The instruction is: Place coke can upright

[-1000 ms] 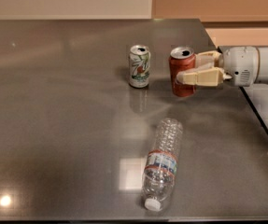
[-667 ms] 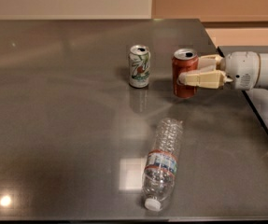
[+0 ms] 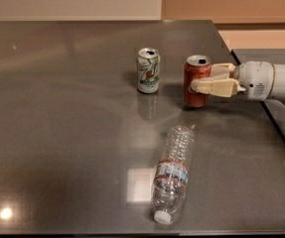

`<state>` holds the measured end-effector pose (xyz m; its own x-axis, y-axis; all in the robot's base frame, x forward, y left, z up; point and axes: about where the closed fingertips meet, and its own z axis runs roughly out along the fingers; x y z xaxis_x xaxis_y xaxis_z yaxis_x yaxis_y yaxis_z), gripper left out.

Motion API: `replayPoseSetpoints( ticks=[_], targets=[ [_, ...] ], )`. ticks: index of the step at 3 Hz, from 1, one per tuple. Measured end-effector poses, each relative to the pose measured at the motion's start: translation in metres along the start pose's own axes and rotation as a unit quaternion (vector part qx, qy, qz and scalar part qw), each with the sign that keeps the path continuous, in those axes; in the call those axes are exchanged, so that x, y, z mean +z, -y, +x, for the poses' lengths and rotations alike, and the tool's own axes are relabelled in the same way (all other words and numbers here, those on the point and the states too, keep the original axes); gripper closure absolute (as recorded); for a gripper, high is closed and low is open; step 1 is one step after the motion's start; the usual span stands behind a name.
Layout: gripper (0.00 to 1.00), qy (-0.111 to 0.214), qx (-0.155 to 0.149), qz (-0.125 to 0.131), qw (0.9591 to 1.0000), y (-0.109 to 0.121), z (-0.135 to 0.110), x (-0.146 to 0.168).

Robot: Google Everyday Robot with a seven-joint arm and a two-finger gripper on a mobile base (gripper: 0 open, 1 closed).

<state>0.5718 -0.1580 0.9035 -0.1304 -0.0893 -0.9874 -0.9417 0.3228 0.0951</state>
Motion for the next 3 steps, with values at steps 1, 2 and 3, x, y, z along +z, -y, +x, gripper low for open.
replayPoseSetpoints(
  ticks=[1,2,3],
  targets=[
    [0.59,0.009,0.003,-0.003,1.0000,-0.0001,0.0068,-0.0011],
    [0.35,0.015,0.001,-0.006,0.9999,-0.0009,0.0104,-0.0021],
    [0.13,0.023,-0.004,-0.007,0.9997,-0.0018,0.0123,-0.0040]
  ],
)
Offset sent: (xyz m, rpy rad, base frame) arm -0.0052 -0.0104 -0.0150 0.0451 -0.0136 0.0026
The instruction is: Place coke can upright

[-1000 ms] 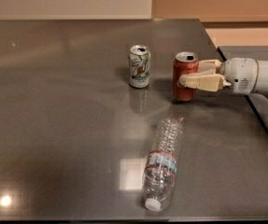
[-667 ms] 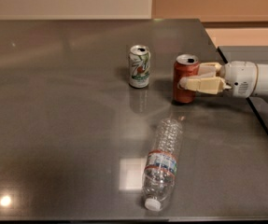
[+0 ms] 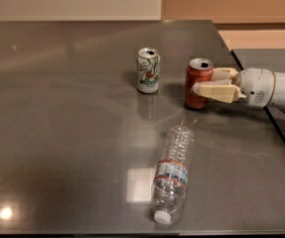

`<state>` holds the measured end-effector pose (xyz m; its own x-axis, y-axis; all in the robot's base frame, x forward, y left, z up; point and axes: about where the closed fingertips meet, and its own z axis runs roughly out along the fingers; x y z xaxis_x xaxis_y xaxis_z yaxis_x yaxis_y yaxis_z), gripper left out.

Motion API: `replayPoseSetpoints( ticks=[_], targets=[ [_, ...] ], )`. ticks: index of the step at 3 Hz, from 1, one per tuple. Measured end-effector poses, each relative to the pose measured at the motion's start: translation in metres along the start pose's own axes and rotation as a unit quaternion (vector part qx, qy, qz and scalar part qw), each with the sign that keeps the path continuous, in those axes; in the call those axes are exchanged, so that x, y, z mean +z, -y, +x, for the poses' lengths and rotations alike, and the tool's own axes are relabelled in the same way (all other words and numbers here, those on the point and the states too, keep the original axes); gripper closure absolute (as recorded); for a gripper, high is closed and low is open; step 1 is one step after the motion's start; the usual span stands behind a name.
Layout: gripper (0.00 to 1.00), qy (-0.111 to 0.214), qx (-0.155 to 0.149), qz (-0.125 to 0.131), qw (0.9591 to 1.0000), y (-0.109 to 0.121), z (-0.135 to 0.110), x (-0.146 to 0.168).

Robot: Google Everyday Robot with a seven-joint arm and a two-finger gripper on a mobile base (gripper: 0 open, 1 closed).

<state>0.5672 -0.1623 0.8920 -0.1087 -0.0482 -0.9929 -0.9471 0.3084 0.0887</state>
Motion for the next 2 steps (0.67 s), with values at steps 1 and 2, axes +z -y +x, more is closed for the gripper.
replayPoseSetpoints(
  ticks=[1,2],
  targets=[
    [0.00,0.005,-0.007,0.003,1.0000,-0.0014,0.0027,-0.0026],
    [0.00,0.005,-0.007,0.003,1.0000,-0.0014,0.0027,-0.0025]
  ],
)
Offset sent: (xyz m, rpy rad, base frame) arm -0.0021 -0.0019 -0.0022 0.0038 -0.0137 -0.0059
